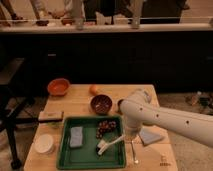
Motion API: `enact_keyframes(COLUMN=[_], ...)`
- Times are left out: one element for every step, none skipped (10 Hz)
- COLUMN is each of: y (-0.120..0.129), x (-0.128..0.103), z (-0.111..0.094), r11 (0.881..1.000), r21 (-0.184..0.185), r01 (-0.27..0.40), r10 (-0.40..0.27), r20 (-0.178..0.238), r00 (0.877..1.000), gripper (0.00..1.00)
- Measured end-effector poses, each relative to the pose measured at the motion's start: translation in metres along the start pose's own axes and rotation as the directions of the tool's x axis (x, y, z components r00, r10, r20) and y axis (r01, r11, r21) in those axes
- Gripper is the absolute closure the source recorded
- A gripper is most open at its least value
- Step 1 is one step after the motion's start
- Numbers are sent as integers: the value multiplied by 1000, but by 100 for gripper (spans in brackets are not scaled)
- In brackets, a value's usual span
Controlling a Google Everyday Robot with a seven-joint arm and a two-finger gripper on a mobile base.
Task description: Wipe tray with brush
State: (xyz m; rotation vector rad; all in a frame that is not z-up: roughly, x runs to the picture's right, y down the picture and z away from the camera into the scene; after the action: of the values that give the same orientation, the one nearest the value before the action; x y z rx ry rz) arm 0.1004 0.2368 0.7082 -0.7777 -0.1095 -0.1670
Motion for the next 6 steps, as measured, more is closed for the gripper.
enact_keyframes(y=[0,7,16,24,32,37], x=[-12,-25,-33,-36,-34,-23], z=[0,2,3,6,11,17], r11=[1000,998,997,995,995,996], r21=[-1,-8,-15,-23,-34,-44], r01=[25,57,81,95,95,76], r10=[-25,-57,-81,-95,-95,-76], r20=[8,13,15,17,17,18], r00=[1000,998,997,995,995,997], gripper=[100,100,100,100,100,100])
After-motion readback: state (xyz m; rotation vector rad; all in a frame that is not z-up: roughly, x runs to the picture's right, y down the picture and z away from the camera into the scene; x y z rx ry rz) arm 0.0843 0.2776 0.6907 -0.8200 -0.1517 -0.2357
